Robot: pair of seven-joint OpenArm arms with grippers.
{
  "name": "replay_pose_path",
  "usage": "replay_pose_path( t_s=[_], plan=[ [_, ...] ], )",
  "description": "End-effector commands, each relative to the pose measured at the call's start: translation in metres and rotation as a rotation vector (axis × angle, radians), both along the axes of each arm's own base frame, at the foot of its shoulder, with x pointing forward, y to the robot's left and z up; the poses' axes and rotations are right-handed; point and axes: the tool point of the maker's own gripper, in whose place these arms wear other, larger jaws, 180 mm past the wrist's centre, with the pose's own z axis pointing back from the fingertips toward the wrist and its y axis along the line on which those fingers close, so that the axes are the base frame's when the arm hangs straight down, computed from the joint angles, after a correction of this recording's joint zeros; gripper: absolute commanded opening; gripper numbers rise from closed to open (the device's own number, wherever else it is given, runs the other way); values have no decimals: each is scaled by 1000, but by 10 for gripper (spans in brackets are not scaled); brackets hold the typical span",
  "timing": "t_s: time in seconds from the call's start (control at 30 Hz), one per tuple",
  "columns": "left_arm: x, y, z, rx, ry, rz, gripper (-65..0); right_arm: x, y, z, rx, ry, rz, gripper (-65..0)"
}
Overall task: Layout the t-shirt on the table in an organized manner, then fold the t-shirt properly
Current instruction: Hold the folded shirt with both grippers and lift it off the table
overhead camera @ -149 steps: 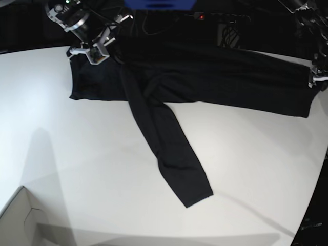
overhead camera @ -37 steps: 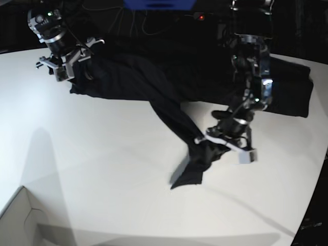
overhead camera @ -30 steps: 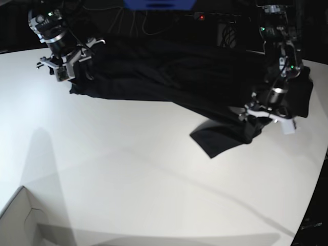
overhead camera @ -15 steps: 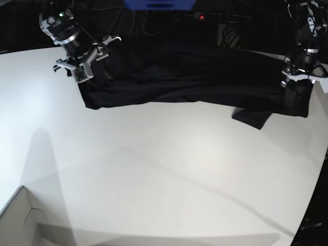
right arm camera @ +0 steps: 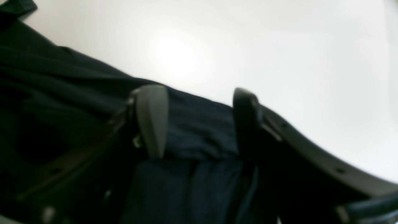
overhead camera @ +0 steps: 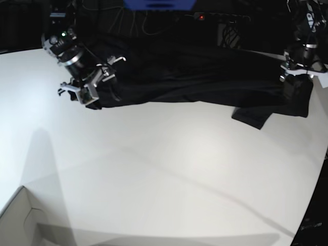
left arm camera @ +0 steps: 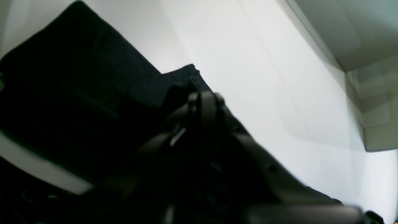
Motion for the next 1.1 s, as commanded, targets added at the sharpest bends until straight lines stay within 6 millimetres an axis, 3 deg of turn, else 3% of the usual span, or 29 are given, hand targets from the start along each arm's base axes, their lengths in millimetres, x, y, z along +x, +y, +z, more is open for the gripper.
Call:
replay_pose_path(
  t_s=[0.0, 0.3, 0.57, 0.83, 0.93, 1.07],
  plan=[
    [3, 1, 10, 10, -37, -5, -650, 10, 3, 7, 7, -36, 21, -290],
    [5, 3, 12, 16, -41, -5, -650, 32, 14, -48, -60, 87, 193, -282],
    [4, 3, 12, 16, -42, -3, -650, 57, 7, -53, -64, 88, 179, -282],
    [7, 3, 14, 16, -49, -3, -650, 54, 5, -62, -63, 115, 175, -286],
    [9, 4, 15, 14, -56, -1, -650, 54, 5, -62, -63, 117, 176, -331],
    [9, 6, 10, 10, -45, 6, -650, 47, 8, -67, -59, 133, 193, -488]
  ],
)
